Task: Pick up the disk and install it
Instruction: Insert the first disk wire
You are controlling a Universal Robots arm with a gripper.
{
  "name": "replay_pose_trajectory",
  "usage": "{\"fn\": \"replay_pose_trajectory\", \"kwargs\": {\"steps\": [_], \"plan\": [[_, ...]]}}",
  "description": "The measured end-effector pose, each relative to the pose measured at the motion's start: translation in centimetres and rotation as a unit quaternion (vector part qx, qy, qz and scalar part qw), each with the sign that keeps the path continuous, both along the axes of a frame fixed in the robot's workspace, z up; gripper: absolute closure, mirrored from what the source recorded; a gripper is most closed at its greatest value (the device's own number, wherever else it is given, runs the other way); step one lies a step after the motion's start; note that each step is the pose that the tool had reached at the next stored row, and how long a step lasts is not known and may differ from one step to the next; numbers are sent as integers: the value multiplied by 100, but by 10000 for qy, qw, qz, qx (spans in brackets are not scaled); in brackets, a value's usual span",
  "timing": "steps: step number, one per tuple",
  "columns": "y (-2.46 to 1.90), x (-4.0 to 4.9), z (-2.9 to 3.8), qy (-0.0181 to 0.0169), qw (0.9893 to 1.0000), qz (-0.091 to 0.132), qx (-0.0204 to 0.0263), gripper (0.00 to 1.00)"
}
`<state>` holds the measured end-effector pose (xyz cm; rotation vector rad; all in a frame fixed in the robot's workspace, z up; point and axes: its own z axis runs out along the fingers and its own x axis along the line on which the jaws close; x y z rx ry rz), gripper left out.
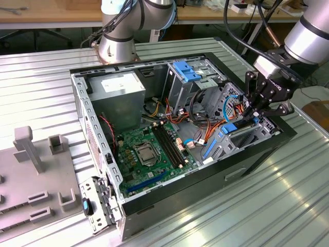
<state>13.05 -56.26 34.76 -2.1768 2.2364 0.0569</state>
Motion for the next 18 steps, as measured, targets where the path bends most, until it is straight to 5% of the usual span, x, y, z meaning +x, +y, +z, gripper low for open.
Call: {"fn": "replay_pose_trajectory", "kwargs": {"steps": [18], "plan": [[-4, 0, -19, 0, 10000, 96, 1, 83]]}}
